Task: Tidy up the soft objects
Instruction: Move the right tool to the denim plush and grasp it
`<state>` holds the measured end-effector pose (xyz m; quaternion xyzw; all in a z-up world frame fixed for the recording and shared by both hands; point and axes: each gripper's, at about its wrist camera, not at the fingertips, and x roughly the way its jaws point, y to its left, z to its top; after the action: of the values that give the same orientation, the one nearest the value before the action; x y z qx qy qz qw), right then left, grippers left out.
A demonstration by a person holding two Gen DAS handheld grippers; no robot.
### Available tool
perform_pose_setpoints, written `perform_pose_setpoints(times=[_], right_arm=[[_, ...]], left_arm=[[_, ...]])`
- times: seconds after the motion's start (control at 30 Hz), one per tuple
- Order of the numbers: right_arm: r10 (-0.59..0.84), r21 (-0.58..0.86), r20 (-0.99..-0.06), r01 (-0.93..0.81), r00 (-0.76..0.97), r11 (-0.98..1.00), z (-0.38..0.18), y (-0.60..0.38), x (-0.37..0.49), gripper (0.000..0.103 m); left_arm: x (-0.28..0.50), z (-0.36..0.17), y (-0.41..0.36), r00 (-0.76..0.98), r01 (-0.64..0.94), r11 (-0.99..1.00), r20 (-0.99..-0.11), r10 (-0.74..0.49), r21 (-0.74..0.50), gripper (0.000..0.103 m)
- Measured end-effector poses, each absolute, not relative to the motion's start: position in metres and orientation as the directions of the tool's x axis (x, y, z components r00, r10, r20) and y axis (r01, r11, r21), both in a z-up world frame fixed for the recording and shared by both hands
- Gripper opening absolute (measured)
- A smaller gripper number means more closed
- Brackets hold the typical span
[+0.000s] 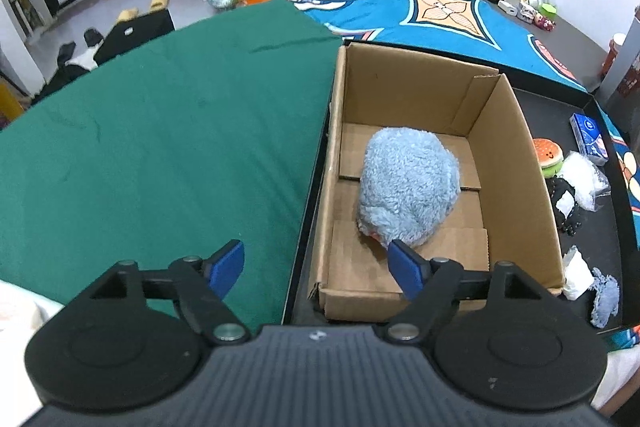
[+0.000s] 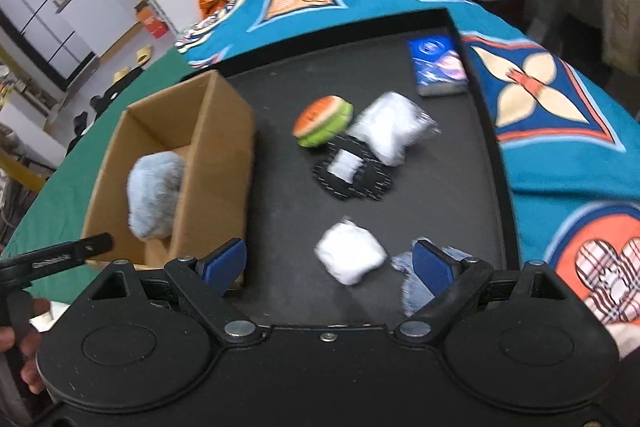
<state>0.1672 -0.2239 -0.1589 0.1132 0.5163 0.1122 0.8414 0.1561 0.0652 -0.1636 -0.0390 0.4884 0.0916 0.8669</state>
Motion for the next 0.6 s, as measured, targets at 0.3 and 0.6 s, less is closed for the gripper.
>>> perform_pose_setpoints(times=[0.3, 0.6], right_arm=[[0.295, 0.331, -0.858, 0.013, 0.422, 0.944, -0.183, -0.260, 0.164, 0.083], [0.273, 0.320, -0.879, 0.059, 0.390, 0.946, -0.207, -0.279, 0.166, 0.073]], left_arm=[[0.158, -0.162, 0.045, 0.510, -0.150, 0.979, -0.837, 0.198, 0.141, 0.088], [0.159, -0.164, 0.037, 0.496, -0.145, 0.968, -0.832, 0.249, 0.203, 0.090]])
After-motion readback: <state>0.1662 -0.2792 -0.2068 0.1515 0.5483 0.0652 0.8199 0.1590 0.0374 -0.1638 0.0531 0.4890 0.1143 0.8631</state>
